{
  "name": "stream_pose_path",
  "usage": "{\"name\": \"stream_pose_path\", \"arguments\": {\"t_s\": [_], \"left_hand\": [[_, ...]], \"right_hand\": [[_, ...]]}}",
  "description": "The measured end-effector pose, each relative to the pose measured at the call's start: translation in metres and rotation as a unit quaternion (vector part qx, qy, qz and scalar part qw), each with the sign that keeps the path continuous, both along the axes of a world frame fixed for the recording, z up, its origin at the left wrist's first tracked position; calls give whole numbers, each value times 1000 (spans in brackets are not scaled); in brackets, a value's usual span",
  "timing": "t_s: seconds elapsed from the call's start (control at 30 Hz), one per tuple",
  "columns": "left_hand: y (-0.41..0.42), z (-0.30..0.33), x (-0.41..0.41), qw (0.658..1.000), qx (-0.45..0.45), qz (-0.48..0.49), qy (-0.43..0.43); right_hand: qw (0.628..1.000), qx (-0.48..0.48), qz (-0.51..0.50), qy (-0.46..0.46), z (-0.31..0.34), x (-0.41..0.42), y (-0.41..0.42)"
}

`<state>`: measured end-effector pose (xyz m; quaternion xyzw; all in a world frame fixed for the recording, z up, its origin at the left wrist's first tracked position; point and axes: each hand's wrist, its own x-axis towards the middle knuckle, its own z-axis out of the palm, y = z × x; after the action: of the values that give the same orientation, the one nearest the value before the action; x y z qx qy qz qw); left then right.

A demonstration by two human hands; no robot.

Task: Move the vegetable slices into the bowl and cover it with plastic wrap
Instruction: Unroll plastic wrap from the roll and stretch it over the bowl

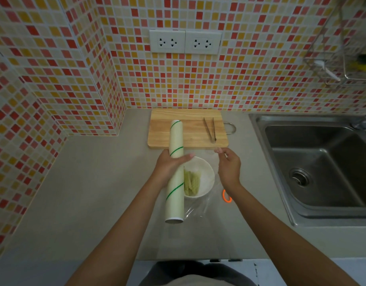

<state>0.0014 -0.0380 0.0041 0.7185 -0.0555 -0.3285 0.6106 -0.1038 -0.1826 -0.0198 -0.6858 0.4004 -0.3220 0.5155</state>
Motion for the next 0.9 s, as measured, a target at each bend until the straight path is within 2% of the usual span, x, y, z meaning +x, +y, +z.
{"name": "stream_pose_path", "arguments": {"t_s": [0.23,0.37,0.53,0.7,0.8,0.9], "left_hand": [[7,4,6,1000,1,20,-8],[10,6,7,998,-9,25,56],[14,-4,5,1000,11,9,9],[18,-10,14,996,43,55,-53],[20,-13,18,998,35,40,-25],[22,-15,16,996,56,22,-65]], "right_hand": [[999,27,-26,-18,0,-2,-5],[999,29,-26,-13,-3,-4,-11],[999,38,-14,-11,-8,-7,-14],[999,48,-16,2,-15,-12,-18],[999,49,-8,9,-15,-15,-20],[999,45,4,15,-16,-16,-23]]}}
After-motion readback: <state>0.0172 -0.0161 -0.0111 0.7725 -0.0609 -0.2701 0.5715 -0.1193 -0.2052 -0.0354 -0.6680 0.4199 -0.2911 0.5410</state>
